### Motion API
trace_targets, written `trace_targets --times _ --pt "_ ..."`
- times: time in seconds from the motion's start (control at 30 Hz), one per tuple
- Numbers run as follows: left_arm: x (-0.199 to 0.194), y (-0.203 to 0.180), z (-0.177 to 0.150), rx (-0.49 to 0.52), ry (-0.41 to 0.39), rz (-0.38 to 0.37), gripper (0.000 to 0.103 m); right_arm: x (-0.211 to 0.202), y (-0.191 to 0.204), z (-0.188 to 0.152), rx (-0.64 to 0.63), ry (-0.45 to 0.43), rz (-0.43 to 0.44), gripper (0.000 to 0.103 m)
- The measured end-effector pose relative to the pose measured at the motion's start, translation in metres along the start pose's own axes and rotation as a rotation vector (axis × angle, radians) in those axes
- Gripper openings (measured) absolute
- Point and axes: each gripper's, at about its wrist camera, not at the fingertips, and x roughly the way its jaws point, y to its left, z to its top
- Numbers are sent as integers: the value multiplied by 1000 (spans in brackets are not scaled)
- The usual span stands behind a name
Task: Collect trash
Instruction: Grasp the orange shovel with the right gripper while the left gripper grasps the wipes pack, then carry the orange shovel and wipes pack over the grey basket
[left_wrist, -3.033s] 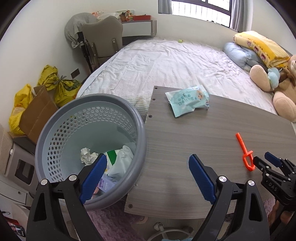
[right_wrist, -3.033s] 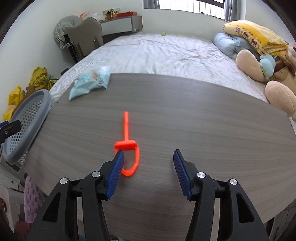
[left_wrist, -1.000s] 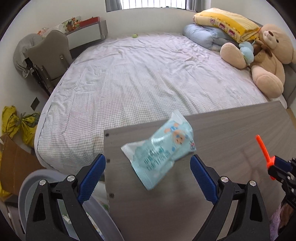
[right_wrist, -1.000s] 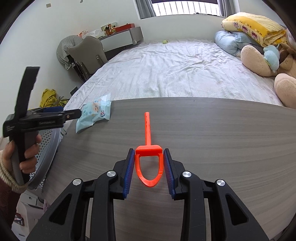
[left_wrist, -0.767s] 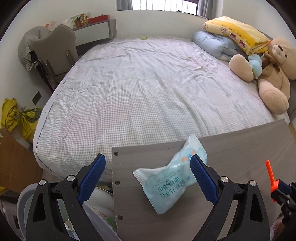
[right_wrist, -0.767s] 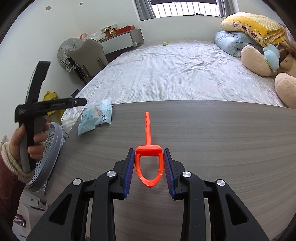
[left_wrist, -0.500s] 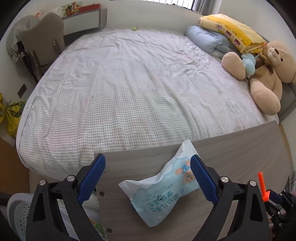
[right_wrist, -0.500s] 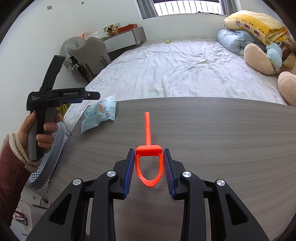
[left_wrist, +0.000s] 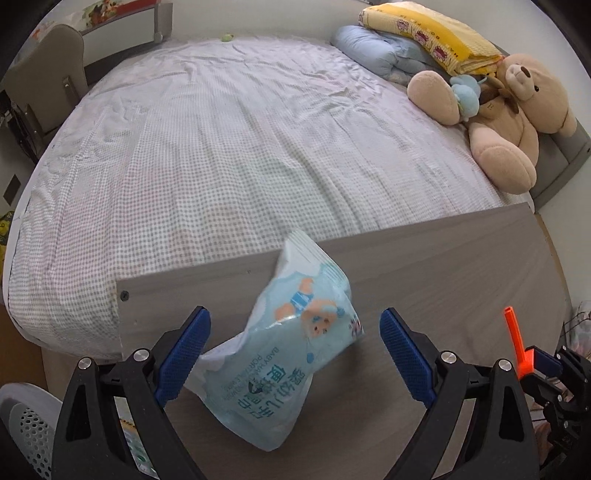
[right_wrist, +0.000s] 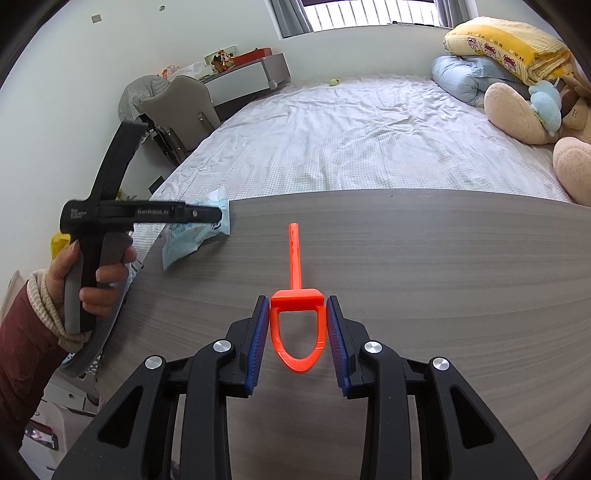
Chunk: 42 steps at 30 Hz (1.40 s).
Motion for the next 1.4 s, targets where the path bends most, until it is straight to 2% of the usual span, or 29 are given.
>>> trace_targets --times 0.17,0.3,0.4,0.6,0.67,0.83,0.93,1.1,1.17,1.27,1.4 --pt "-2 -15 -24 -3 27 15 91 -4 -5 -1 10 -12 -6 31" --pt "-9 -20 -34 -38 -11 64 91 -6 -8 -3 18 -15 -11 31" --pt "-10 -14 -31 -93 -37 123 91 -7 -7 -3 18 -19 -8 31" --pt "-11 -3 -21 -217 -66 154 91 -9 -8 -4 20 -25 -4 31" --pt "-9 -3 -17 -233 -68 176 91 -8 -8 -4 20 -24 -6 31" --pt "6 -8 -15 -229 -36 297 90 -8 -7 -5 20 -24 -2 31" --pt "8 -12 -17 -218 -47 328 85 -8 -7 -4 16 -25 -7 31" --pt "1 -13 -20 -226 -68 319 54 -7 -6 -4 16 -26 -8 31" --pt "-2 -13 -23 -226 -70 311 49 -8 -5 -4 12 -27 -7 31" --pt "-11 -17 -36 -233 -76 283 47 -8 -3 -3 8 -27 -5 31" --pt "-25 -25 -57 -248 -89 288 47 -8 1 -3 -6 -24 1 31"
